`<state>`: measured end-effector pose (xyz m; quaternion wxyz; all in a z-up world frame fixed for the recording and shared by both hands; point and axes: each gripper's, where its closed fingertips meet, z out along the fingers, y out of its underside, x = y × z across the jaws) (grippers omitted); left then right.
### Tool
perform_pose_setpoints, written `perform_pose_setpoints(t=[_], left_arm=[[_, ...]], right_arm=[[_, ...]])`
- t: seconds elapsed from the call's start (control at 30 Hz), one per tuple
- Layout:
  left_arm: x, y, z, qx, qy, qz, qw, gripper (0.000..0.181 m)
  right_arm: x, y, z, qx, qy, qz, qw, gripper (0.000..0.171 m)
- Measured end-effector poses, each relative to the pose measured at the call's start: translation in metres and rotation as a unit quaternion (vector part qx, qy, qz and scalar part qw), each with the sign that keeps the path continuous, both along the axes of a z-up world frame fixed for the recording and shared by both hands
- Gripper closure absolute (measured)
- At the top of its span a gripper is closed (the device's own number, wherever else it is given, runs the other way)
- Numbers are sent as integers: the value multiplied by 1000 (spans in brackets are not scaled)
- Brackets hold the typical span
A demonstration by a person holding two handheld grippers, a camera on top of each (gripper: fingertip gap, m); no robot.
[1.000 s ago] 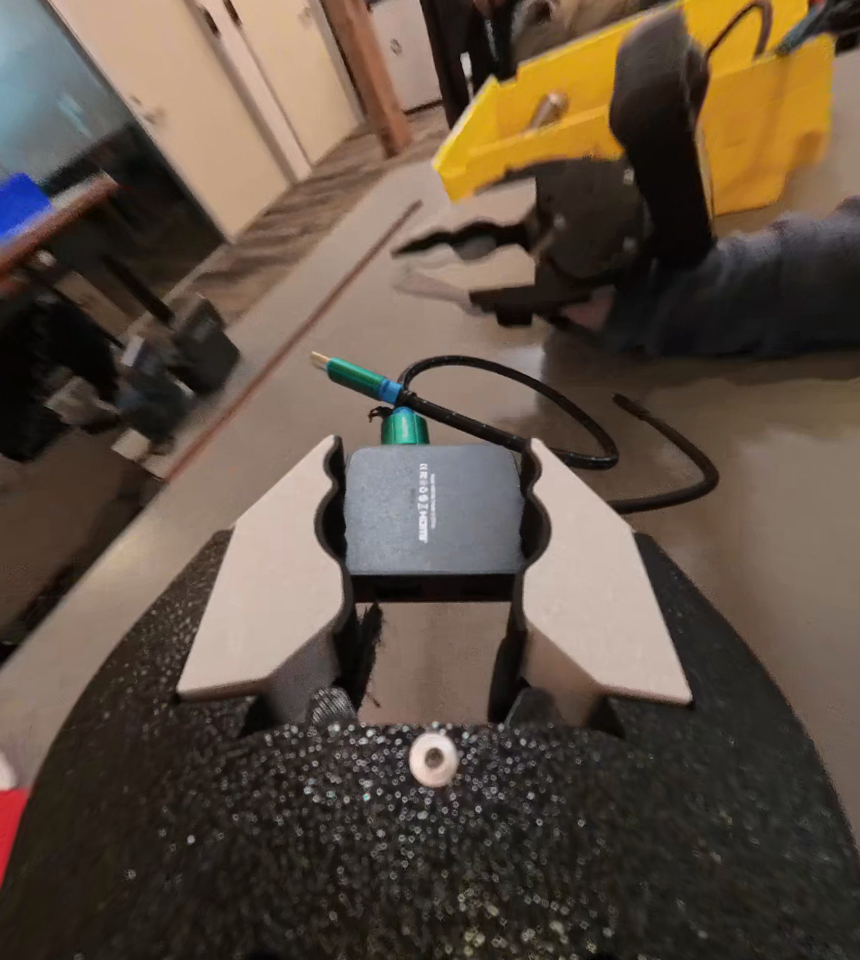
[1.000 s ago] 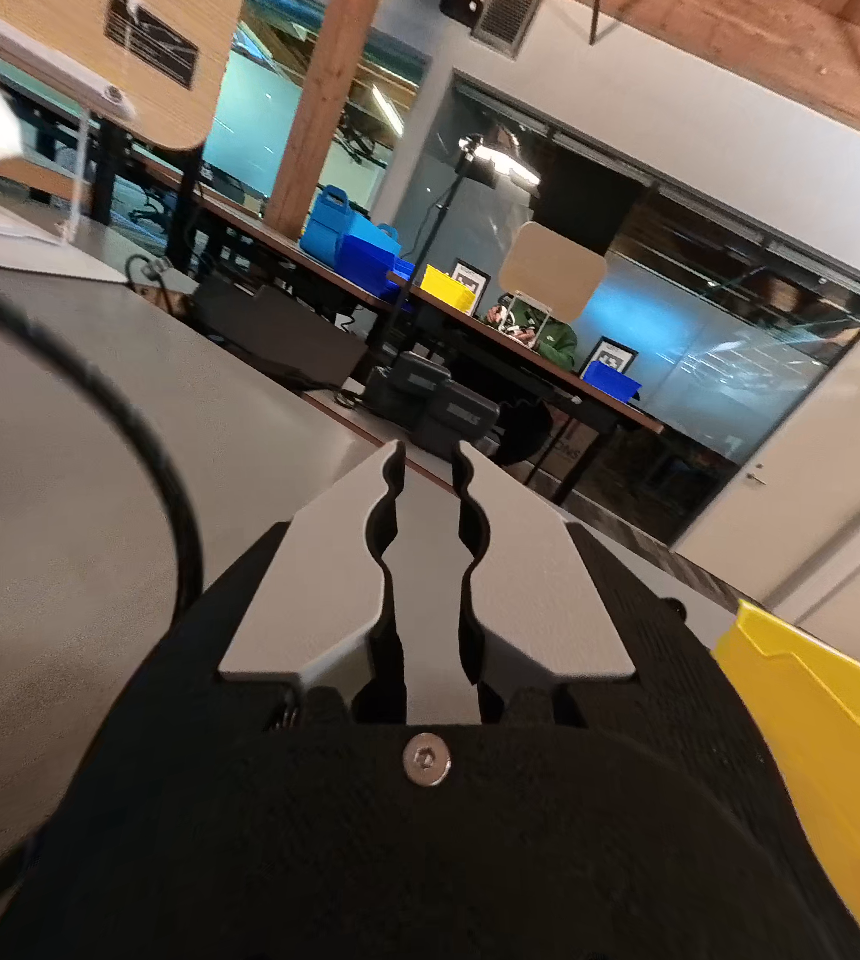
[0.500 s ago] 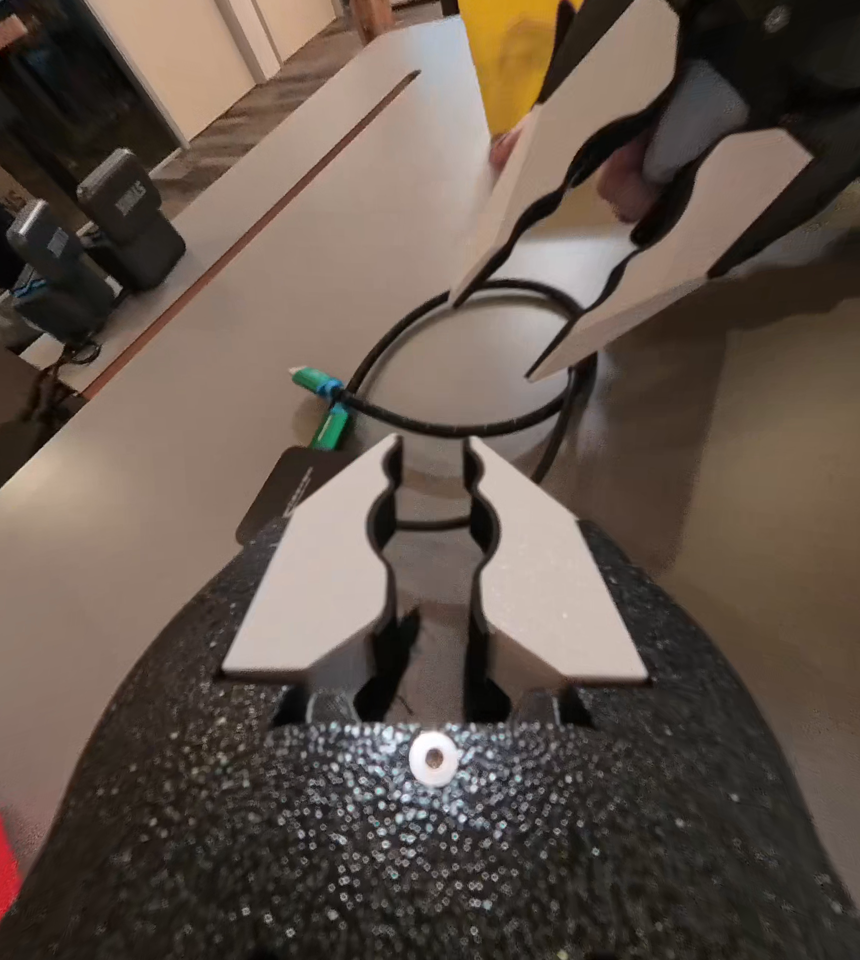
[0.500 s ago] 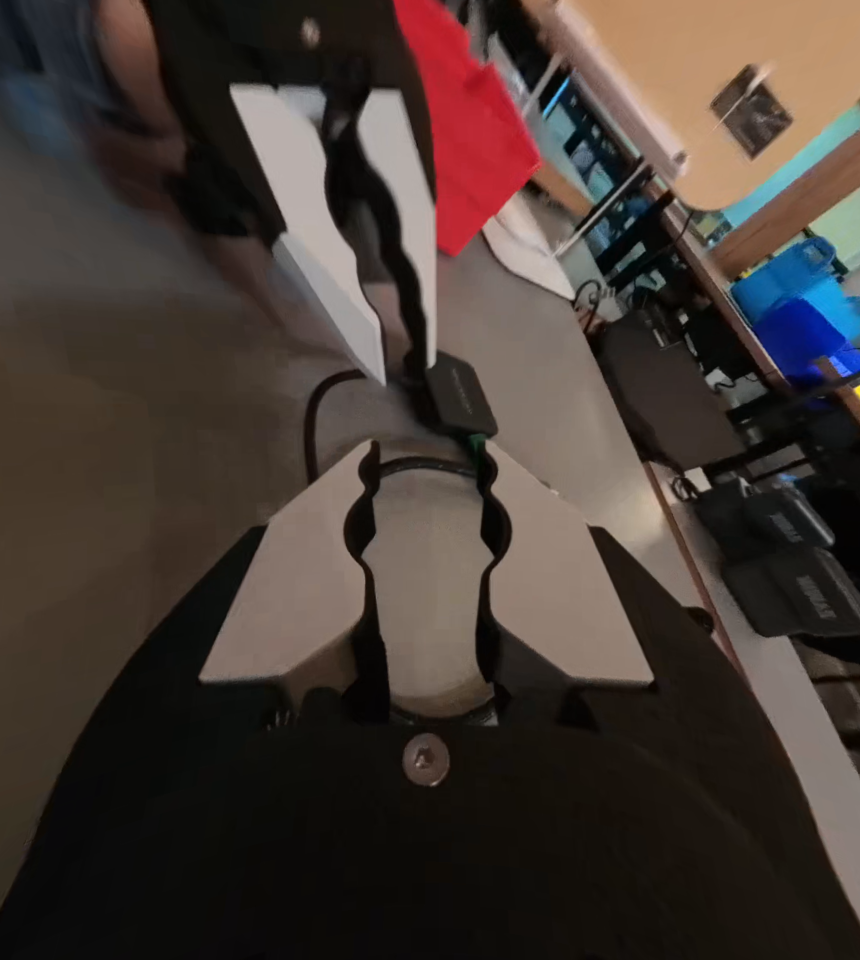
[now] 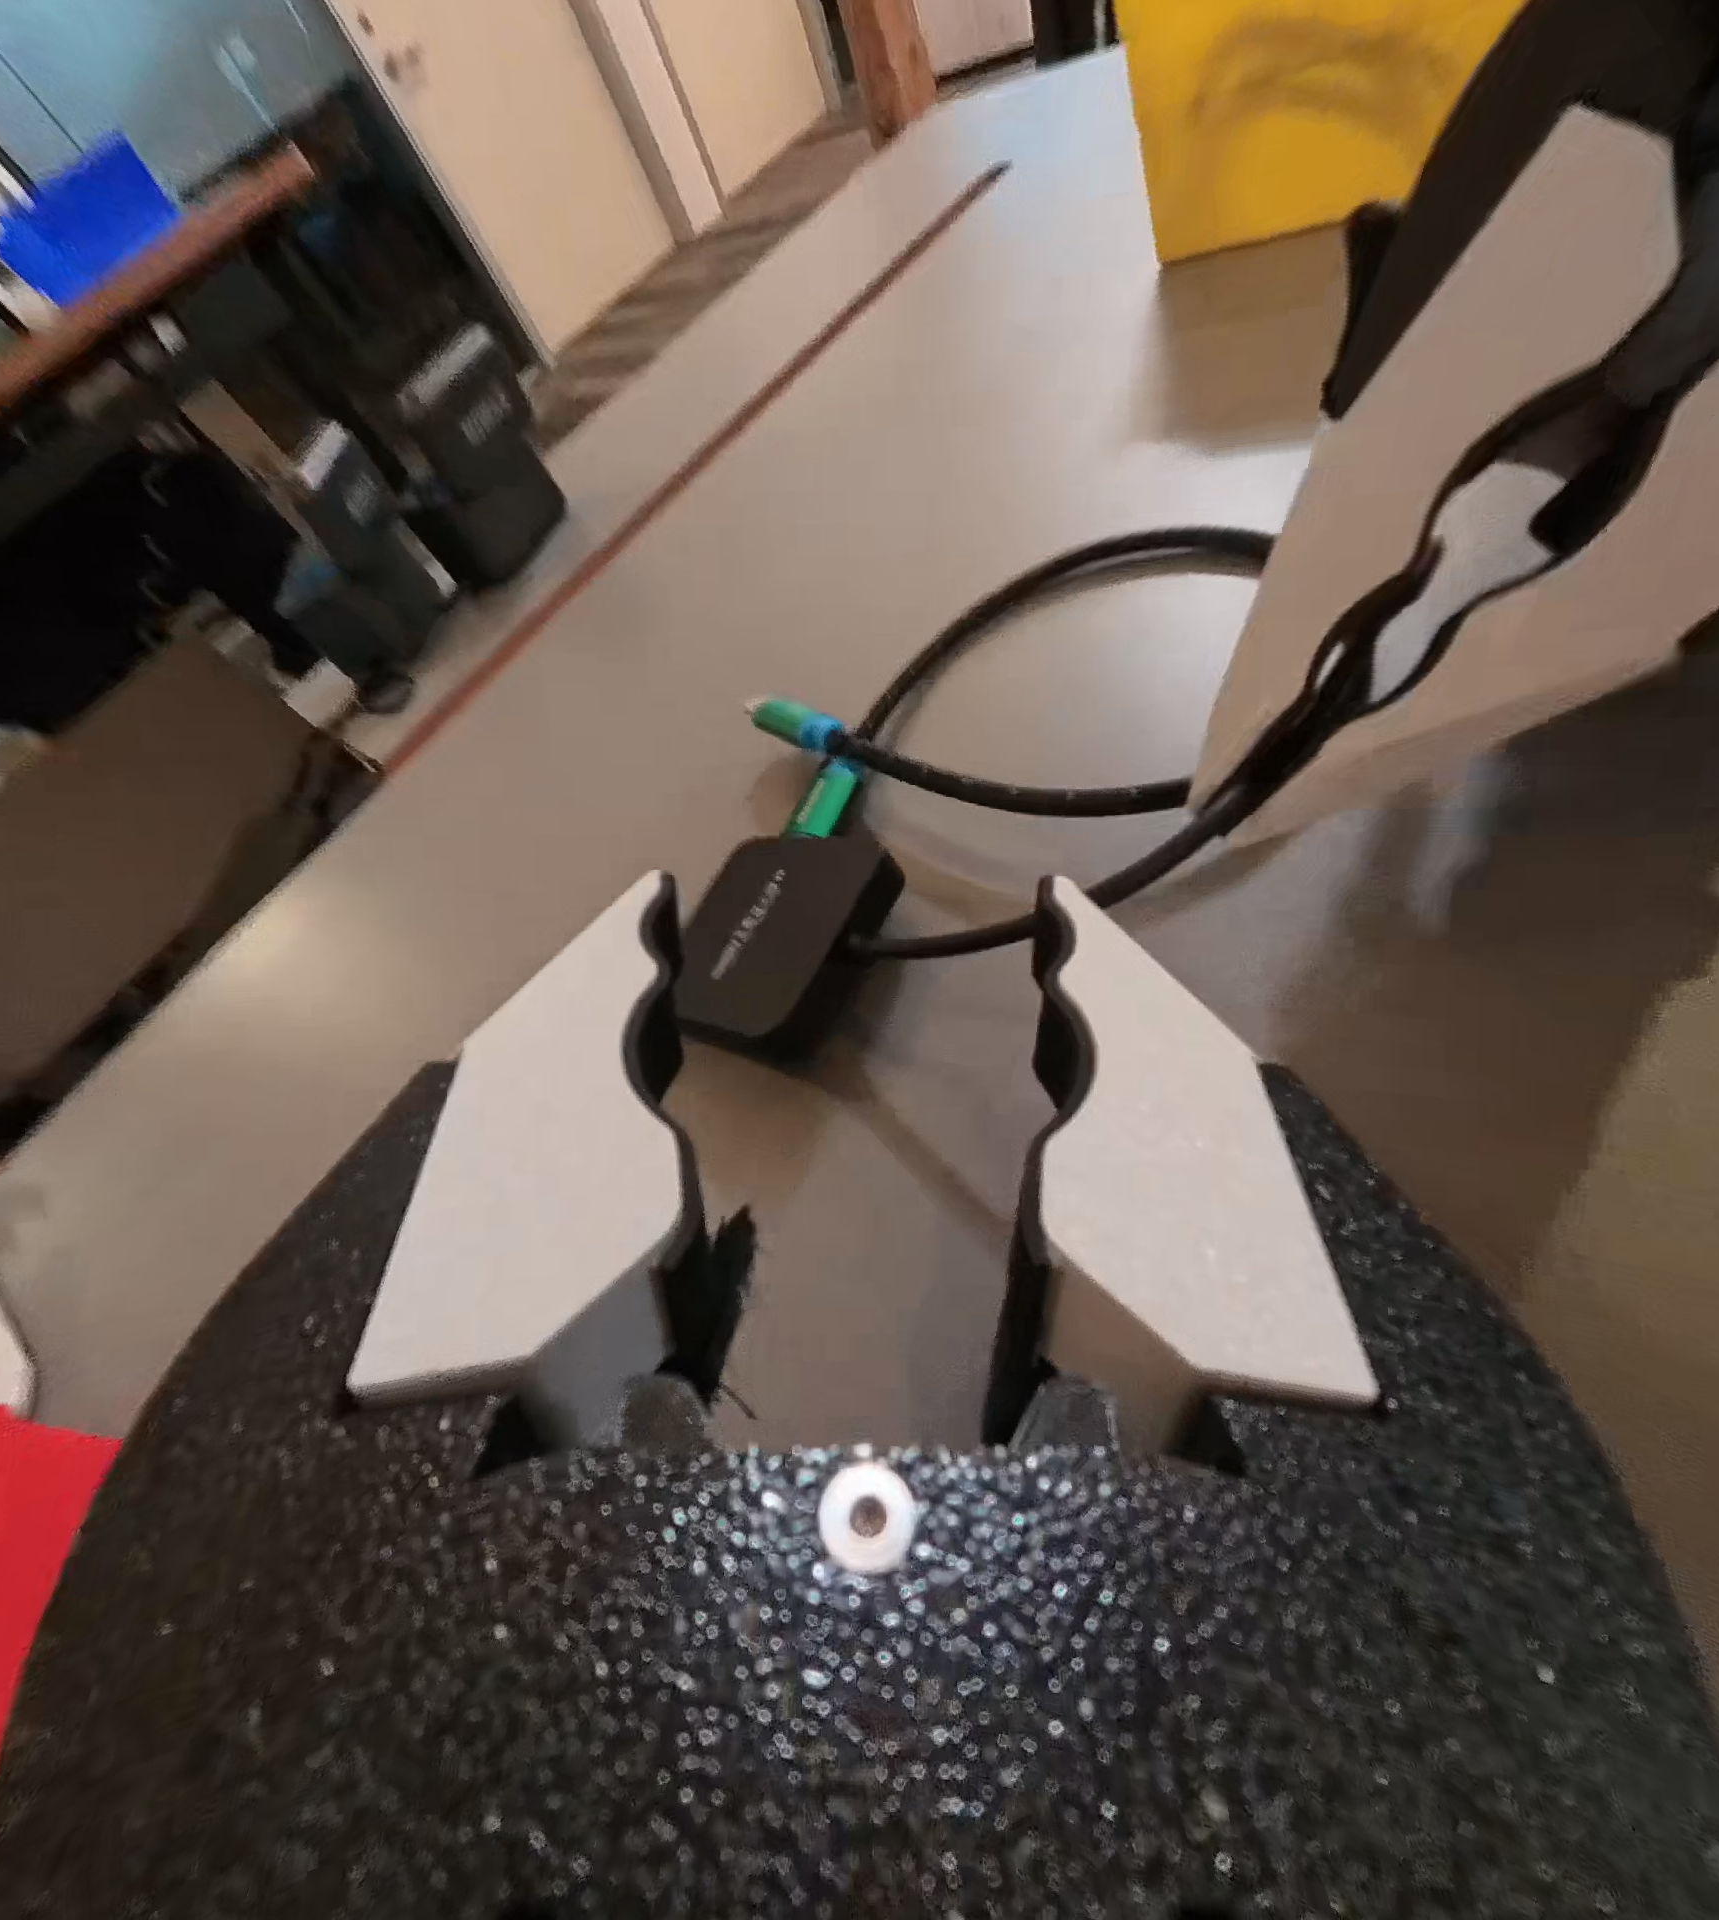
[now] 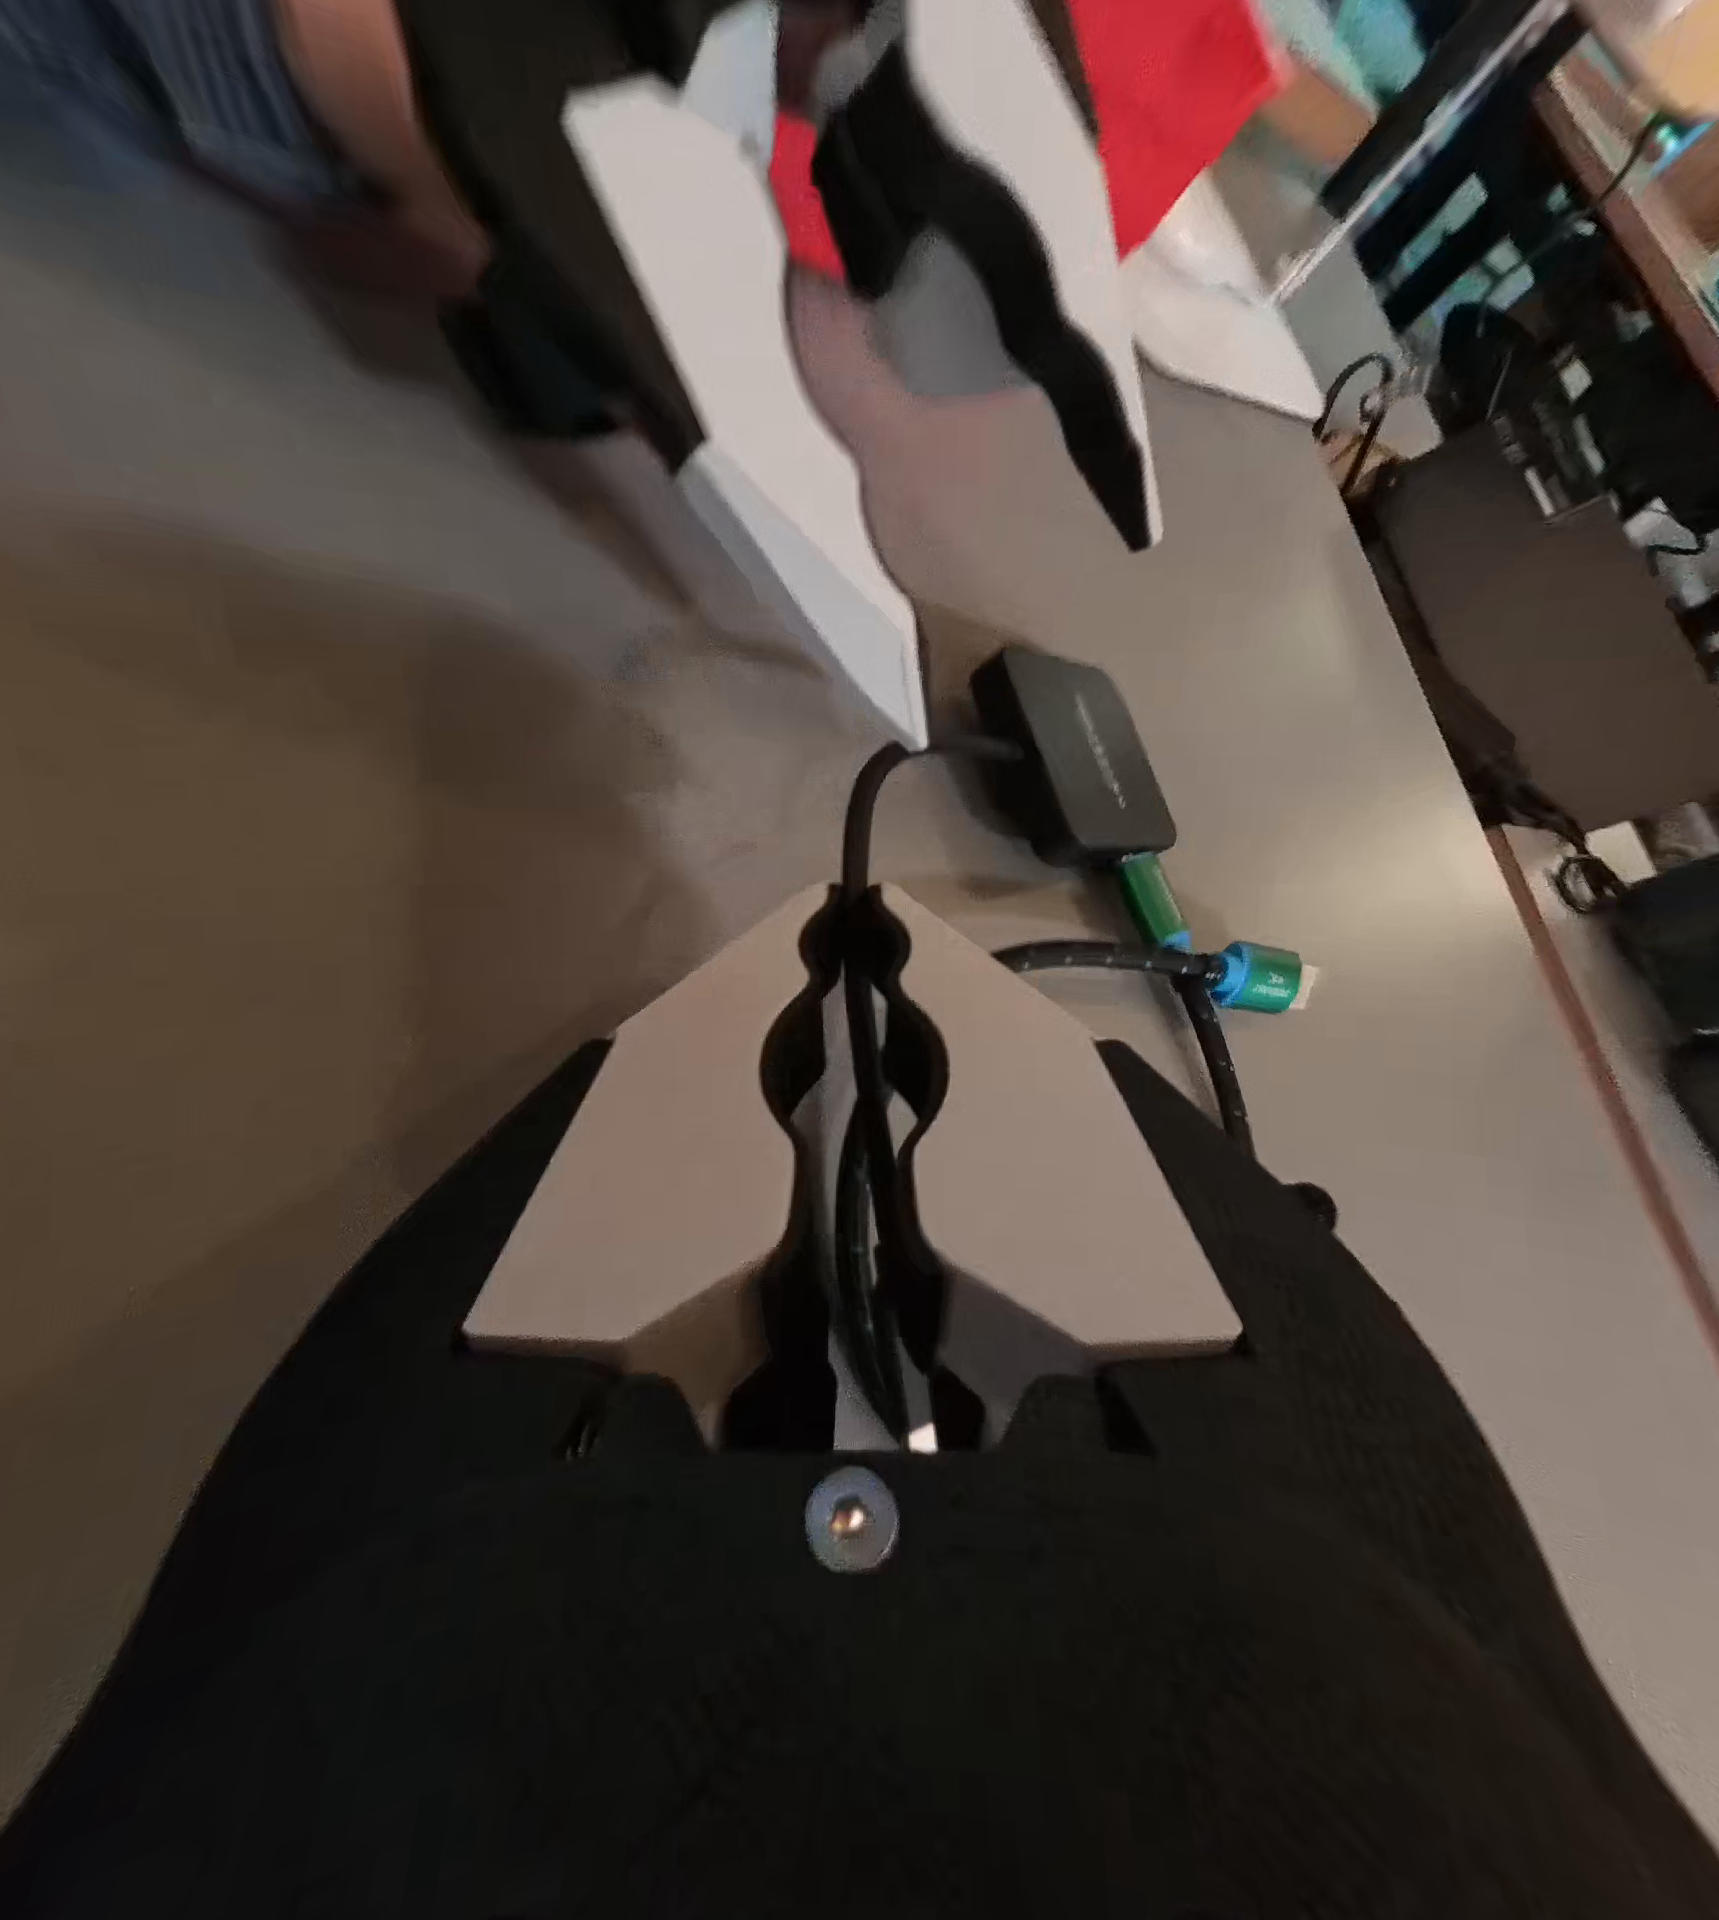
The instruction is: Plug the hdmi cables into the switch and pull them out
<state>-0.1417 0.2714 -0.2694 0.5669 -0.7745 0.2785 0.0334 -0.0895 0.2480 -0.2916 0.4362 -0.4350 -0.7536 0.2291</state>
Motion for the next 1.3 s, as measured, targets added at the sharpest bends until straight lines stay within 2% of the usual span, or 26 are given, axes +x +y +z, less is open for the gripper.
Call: perform_pose_setpoints(t=[0.1,0.17,0.23,0.33,0.43,0.53,0.57,0.6,0.67,0.7,0.77,0.83,0.97,1.03,1.1,1.23,1.3], left_arm=[[2,0,15,58,90,-14,994,114],[2,-1,8,60,176,-27,982,107],[3,1,-3,58,218,-32,974,107],[-8,16,-23,25,297,6,955,103],[-8,31,-32,39,358,24,933,131],[-2,35,-41,60,435,8,898,161],[-1,36,-43,67,449,8,891,168],[1,36,-42,71,449,8,891,170],[2,36,-44,64,417,10,907,170],[2,36,-44,63,401,13,914,170],[2,36,-43,63,383,14,922,170],[5,37,-41,69,361,11,930,170],[8,36,-33,59,251,4,966,170],[1,37,-26,56,185,18,981,170],[-2,38,-15,54,102,25,993,170],[-8,37,7,73,-23,41,996,170],[-16,36,16,80,-78,50,992,171]], right_arm=[[4,0,17,-61,34,11,997,170],[7,9,28,-84,57,-2,995,170],[11,16,38,-113,79,-8,990,170],[18,8,45,-145,87,34,985,169],[25,-10,46,-166,83,96,978,170],[31,-19,44,-150,72,131,977,169],[34,-18,42,-138,69,134,979,166],[36,-14,42,-129,69,129,981,153],[36,3,43,-113,82,94,986,130],[35,14,44,-102,93,71,988,125],[31,36,46,-63,120,20,991,125],[28,42,46,-15,136,8,991,127],[31,56,68,47,202,-23,978,131],[40,75,93,85,268,-77,957,136],[56,88,125,132,351,-127,919,131],[70,62,160,187,437,-120,871,134],[72,40,171,180,475,-90,857,134]])
